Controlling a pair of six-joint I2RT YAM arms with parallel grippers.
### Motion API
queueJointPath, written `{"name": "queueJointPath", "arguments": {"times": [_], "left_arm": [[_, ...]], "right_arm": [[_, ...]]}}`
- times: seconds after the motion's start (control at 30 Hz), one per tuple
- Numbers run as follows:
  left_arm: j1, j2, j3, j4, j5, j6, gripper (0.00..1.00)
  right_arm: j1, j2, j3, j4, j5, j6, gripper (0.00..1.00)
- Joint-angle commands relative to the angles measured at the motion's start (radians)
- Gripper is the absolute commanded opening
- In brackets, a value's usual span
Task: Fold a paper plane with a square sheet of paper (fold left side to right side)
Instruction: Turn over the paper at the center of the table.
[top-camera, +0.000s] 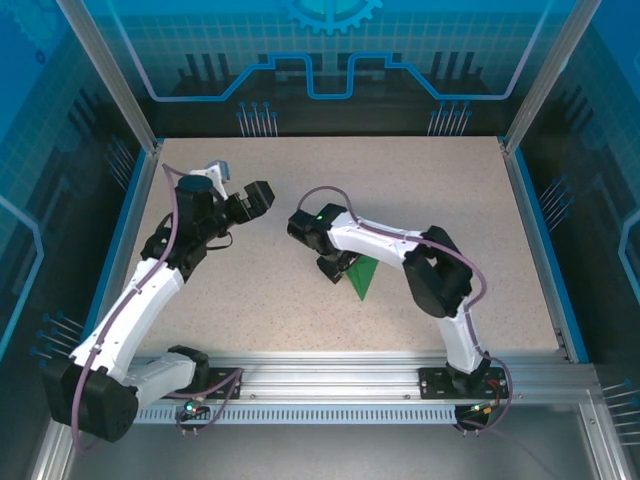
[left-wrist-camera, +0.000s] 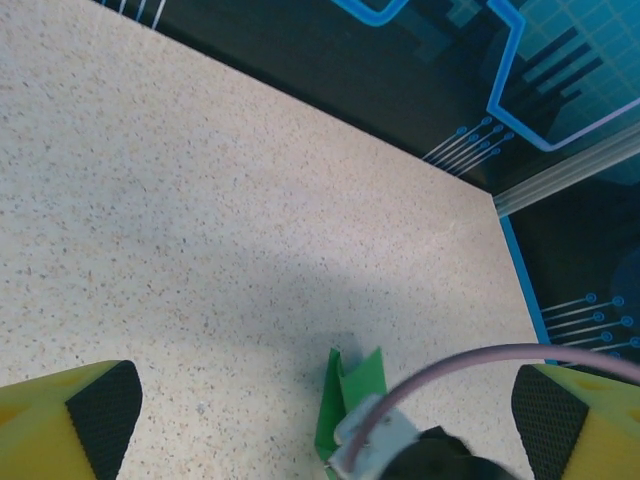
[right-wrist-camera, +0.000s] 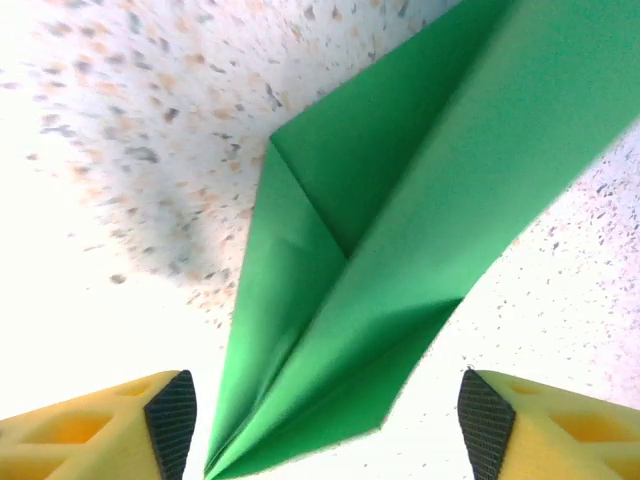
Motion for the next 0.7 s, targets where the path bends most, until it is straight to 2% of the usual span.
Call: {"name": "queueJointPath", "arguments": {"times": [0.0,0.13,0.37,0.53,0.67], "left_arm": [[0.009,0.041,0.008,0.0,0.08,0.019,0.99],[0.009,0.12,0.022,0.005,0.167,0.008,0.97],[-0.002,0.3,0.046,0.046,0.344,-0.035,0.88],[-0.048,0.439,0.094,0.029,0.403,-0.033,0.81],[-0.103,0.548,0.152,0.012,0.432,-0.024,0.74]], "right_arm": [[-0.037,-0.121,-0.061,0.111,-0.094,0.025,0.74],[-0.078,-0.27,-0.166,0.232,-0.128,0.06,0.74],[-0.177,-0.551,-0.41,0.485,-0.23,0.143,0.83],[-0.296,-0.743,-0.609,0.689,-0.375,0.234,0.88],[-0.386,-0.881,-0.762,0.82,-0.441,0.318,0.96]]}}
